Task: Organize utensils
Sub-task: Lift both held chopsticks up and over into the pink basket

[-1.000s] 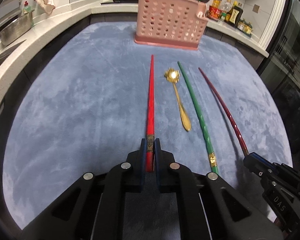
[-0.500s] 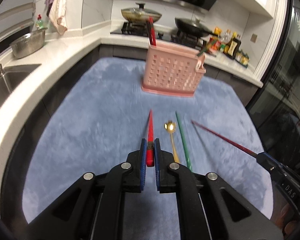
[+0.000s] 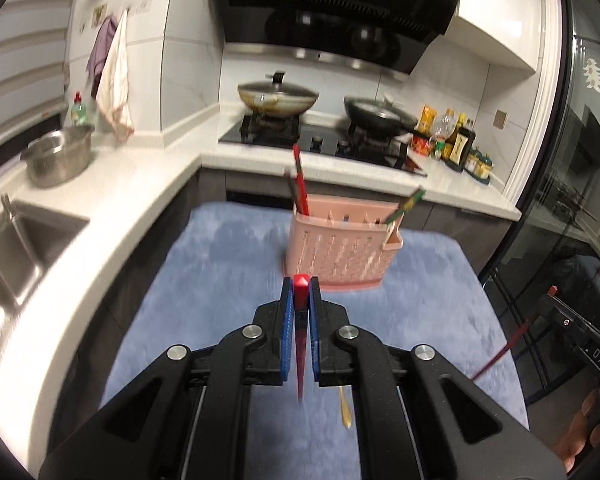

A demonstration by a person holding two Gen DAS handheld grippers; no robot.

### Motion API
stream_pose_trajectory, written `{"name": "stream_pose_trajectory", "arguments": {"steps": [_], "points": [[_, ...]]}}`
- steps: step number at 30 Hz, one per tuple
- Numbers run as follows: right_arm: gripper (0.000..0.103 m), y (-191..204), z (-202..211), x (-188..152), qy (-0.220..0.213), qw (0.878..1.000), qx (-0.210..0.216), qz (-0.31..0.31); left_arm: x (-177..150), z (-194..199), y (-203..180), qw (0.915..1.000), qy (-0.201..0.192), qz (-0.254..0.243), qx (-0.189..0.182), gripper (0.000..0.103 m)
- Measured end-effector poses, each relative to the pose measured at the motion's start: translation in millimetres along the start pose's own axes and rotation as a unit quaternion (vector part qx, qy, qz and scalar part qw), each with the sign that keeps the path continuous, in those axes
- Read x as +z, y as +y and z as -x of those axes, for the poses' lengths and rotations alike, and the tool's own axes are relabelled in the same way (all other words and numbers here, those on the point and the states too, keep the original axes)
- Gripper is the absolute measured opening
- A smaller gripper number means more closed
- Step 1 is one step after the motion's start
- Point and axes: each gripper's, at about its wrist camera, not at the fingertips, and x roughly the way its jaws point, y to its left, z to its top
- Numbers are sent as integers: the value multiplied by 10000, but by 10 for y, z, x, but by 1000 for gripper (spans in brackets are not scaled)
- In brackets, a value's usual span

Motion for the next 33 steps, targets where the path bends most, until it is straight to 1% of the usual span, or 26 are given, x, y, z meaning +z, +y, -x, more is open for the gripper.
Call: {"name": "stream_pose_trajectory", "arguments": {"steps": [6, 10, 12, 15, 18, 21, 25, 28, 33], "points": [[7, 48, 6, 462, -341, 9988, 306, -156, 493, 75, -105, 9991, -382, -77, -161, 7], [7, 137, 4, 838, -692, 9961, 529, -160, 823, 124, -168, 9972, -705, -79, -249, 7], [7, 190, -10, 1010, -856, 9945, 582, -134, 1030, 124, -200, 9956, -880, -61, -312, 7], [7, 284, -88, 1305, -1138, 9917, 601, -25, 1286, 90, -256, 9930, -1143, -123, -265, 7], [7, 350, -243, 1558, -1268, 9898, 648, -13, 1499, -2, -285, 9916, -1263, -122, -258, 7], [7, 393, -446, 1762, -1313, 9887, 726, -44, 1695, -158, -301, 9903, -1369, -76, -242, 7], [7, 464, -771, 1894, -1281, 9894, 685, 43, 1823, -355, -275, 9898, -1409, -18, -224, 7], [7, 458, -1025, 1913, -1152, 9915, 605, 87, 1850, -547, -249, 9909, -1338, -3, -148, 7], [7, 370, -1408, 1811, -806, 9955, 500, 59, 1780, -888, -190, 9941, -1082, 30, -61, 7]]}}
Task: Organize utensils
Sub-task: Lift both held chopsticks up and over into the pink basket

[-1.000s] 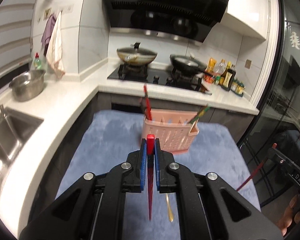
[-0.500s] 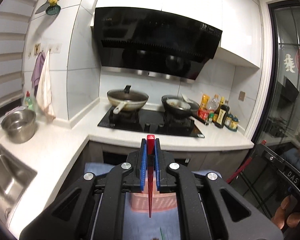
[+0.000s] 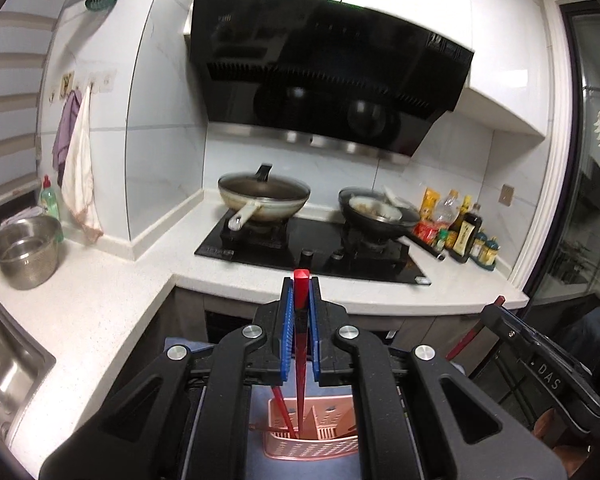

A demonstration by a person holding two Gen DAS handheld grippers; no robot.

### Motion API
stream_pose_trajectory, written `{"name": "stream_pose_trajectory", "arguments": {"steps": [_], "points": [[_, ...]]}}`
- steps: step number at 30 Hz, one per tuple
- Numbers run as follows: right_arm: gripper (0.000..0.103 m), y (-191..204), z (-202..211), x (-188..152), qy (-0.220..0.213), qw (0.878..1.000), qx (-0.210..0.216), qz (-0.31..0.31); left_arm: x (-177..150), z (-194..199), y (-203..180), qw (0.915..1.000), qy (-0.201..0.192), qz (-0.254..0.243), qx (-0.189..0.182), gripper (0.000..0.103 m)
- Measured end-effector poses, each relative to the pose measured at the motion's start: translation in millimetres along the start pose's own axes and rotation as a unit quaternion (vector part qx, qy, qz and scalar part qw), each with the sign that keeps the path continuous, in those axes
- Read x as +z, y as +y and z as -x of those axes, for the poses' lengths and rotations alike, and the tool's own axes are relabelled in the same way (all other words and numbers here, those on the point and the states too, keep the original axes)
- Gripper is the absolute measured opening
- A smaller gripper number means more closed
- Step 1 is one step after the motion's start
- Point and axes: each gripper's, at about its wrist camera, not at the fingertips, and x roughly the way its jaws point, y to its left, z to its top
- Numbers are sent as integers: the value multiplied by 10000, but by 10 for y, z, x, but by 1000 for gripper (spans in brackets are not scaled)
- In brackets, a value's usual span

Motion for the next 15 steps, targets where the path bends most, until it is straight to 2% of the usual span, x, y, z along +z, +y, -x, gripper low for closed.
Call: {"name": "stream_pose_trajectory", "arguments": {"steps": [8, 15], "points": [[7, -133, -330, -277, 438, 9989, -85, -125, -334, -390, 71, 9989, 458, 48, 65, 7], [7, -130, -431, -418, 623, 9979, -127, -90, -501, -538, 133, 9975, 689, 130, 67, 7]]}}
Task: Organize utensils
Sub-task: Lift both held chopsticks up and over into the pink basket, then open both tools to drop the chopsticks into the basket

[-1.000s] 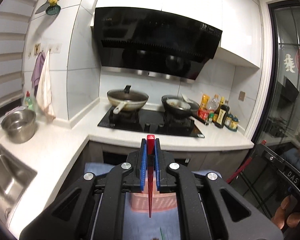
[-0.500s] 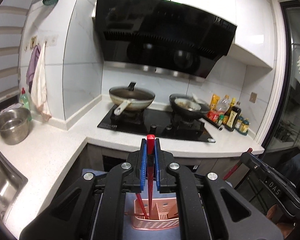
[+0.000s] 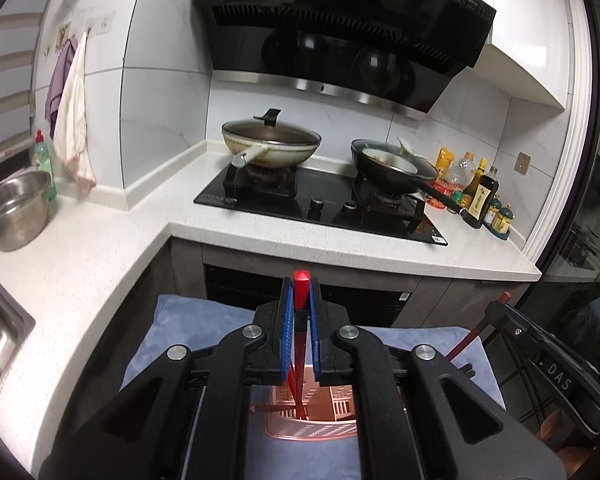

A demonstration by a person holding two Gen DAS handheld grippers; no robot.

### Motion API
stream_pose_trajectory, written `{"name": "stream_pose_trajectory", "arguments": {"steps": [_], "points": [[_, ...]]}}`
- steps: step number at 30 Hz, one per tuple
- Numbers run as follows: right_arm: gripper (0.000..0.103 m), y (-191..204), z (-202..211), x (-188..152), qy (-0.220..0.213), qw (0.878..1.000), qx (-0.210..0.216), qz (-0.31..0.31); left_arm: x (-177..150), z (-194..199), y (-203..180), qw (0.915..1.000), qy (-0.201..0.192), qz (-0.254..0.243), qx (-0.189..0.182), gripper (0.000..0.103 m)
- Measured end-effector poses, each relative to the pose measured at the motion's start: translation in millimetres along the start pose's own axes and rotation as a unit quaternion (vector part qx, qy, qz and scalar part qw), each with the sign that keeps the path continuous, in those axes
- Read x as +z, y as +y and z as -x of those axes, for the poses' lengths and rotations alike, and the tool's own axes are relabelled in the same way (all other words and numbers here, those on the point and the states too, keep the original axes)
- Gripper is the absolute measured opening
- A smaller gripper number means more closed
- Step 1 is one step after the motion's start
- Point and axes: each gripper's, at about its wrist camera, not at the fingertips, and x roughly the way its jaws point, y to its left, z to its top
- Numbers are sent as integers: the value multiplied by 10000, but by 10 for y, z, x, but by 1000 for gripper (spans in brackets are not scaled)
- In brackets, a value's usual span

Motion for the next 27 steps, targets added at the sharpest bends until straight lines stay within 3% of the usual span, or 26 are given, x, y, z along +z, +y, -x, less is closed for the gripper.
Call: {"name": "stream_pose_trajectory", "arguments": {"steps": [7, 11, 15, 22, 27], "points": [[8, -20, -57, -62, 114, 9999, -48, 24, -61, 3, -10, 9999, 10, -58, 91, 10], [11, -39, -27, -75, 80, 9999, -82, 17, -83, 32, -3, 9999, 2, -8, 134, 35], [12, -28, 81, -67, -3, 9999, -98, 81, -93, 108, 10, 9998, -35, 6, 179, 45], [19, -56, 455, -197, -75, 9999, -18, 81, -206, 371, 57, 9997, -85, -28, 228, 49], [19, -59, 755, -535, 80, 9995, -109, 280, -473, 611, 129, 9996, -11, -39, 263, 49]]}}
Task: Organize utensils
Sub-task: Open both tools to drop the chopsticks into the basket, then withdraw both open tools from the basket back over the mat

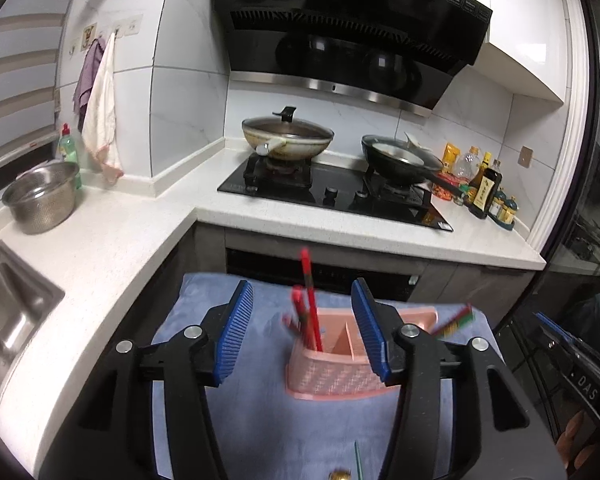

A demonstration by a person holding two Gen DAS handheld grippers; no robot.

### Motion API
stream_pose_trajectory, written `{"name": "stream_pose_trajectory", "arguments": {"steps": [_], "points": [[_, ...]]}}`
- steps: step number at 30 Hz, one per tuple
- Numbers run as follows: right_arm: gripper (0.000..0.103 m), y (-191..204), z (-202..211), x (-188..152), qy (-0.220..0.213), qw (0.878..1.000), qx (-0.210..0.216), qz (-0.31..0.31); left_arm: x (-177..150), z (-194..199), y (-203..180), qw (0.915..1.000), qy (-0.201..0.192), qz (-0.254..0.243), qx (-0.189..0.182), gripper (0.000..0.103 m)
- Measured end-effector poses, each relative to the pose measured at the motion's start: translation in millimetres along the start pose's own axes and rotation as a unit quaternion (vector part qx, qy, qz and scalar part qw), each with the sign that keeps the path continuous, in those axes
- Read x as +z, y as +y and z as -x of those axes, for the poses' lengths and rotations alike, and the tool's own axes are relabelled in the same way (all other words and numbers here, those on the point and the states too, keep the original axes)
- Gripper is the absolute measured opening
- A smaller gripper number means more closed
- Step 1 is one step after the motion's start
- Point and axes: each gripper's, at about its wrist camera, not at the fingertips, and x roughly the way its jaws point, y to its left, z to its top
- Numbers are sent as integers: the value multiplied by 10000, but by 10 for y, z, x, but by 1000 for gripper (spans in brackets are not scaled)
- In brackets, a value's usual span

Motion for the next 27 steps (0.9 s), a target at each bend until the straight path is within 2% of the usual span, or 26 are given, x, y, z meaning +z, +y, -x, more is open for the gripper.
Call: {"name": "stream_pose_trajectory", "arguments": {"steps": [5, 12, 21, 27], "points": [[20, 25, 217, -480, 372, 9992, 24, 104, -349, 193, 37, 9998, 137, -129, 88, 49], [19, 155, 416, -1178, 857, 9958, -27, 330, -971, 375, 150, 9980, 631, -9, 99, 49], [20, 253, 426, -2150, 1775, 9835, -4, 343, -1695, 505, 224, 9924, 1215, -31, 215, 49], [19, 303, 375, -2579, 2093, 9769, -55, 437, -2039, 553, 267, 9878, 1540, -14, 237, 49]]}}
